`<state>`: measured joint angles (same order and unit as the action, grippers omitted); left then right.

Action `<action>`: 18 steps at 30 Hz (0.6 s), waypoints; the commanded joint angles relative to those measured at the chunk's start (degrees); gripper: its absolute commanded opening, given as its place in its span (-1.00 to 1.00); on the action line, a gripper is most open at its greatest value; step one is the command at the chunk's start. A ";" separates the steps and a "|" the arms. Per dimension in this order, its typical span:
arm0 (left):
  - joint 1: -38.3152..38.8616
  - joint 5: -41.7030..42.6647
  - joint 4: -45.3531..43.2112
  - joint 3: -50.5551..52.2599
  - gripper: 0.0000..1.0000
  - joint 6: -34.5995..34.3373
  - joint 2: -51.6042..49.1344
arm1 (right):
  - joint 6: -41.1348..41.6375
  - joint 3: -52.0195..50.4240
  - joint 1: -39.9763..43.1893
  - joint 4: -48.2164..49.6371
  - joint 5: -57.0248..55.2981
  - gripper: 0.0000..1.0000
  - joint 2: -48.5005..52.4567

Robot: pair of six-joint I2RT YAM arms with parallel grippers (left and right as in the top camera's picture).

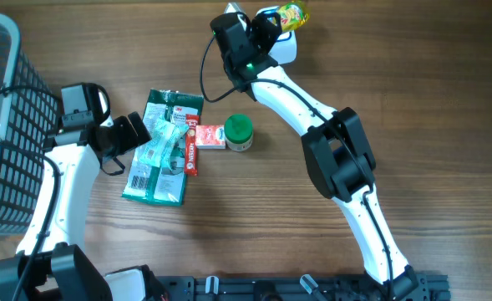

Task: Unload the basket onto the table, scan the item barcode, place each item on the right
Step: 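Lift the oil bottle with right gripper and hold it to the scanner, then set the oil bottle down at the right side of the table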

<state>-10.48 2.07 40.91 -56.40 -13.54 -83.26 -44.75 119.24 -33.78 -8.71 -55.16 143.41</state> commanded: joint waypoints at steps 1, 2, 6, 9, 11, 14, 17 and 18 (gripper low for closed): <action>0.20 0.46 0.00 0.24 1.00 1.16 -0.22 | -3.26 1.18 -0.39 4.26 -4.39 -0.91 -1.05; 0.20 0.46 0.00 0.24 1.00 1.16 -0.22 | -3.26 1.18 -0.35 4.39 -4.42 -0.92 -2.45; 0.20 0.46 0.00 0.24 1.00 1.16 -0.22 | -1.51 1.18 -0.11 0.46 -5.68 -0.91 -11.45; 0.20 0.46 0.00 0.24 1.00 1.16 -0.22 | 5.22 1.18 -0.11 -8.52 -4.70 -0.92 -18.08; 0.20 0.46 0.00 0.24 1.00 1.16 -0.22 | 10.97 1.18 -0.09 -17.33 -2.54 -0.91 -22.75; 0.20 0.46 0.00 0.24 1.00 1.16 -0.22 | 21.49 1.18 1.27 -33.29 6.25 -0.91 -29.09; 0.20 0.46 0.00 0.24 1.00 1.16 -0.22 | 31.45 1.18 4.52 -46.16 19.15 -0.88 -33.05; 0.20 0.46 0.00 0.24 1.00 1.16 -0.22 | 34.49 1.18 6.29 -50.29 24.20 -0.80 -34.01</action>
<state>-10.48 2.09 40.95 -56.40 -13.54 -83.26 -25.80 120.16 -32.10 -51.44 -47.40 112.22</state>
